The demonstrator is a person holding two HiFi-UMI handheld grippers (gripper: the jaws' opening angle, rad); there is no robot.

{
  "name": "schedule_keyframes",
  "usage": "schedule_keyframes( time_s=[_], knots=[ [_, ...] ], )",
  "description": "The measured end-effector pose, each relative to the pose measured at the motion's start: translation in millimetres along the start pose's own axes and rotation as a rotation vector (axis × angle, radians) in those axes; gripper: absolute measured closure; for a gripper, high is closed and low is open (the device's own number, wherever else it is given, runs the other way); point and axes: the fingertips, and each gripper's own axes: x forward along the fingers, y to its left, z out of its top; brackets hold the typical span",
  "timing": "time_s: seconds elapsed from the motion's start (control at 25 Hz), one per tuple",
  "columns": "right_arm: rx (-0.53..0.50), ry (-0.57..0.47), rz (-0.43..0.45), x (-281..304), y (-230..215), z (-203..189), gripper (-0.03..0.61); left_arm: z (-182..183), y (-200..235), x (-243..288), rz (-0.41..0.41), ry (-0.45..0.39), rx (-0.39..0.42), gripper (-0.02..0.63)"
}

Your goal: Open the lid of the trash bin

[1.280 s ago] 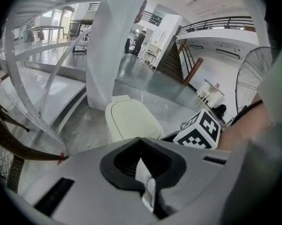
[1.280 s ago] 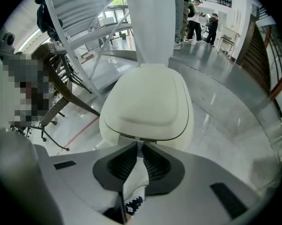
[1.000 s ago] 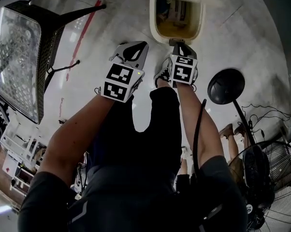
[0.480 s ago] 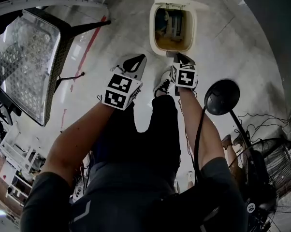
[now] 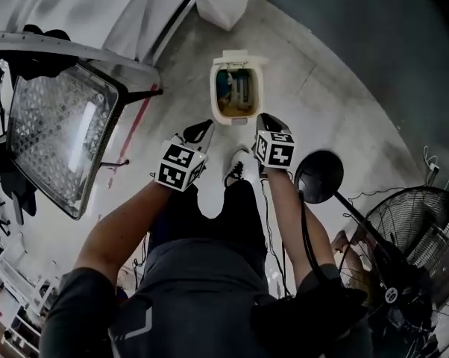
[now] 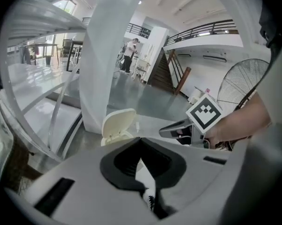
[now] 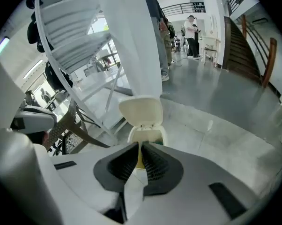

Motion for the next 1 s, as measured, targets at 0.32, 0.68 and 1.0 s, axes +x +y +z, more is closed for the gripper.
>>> schedule_keyframes(
  time_s=[0.32,0.68,1.0],
  knots=[
    [-0.050,-0.214,0.009,-113.3,13.6,94.2,0.531,68.9,-21.1,-61.1,-0.030,-0.141,0.040,0.604],
    [-0.121,-0.455,0.091,-250.9,66.1,163.7,0.531,160.5,-55.3,-146.7,-0.069,-0.330,0.092,0.604],
    [-0.212,-0.640,0.100,-360.5,99.4,211.6,0.531,226.6,-87.2,-194.3,-0.133,-0.458,0.091,0.605]
  ],
)
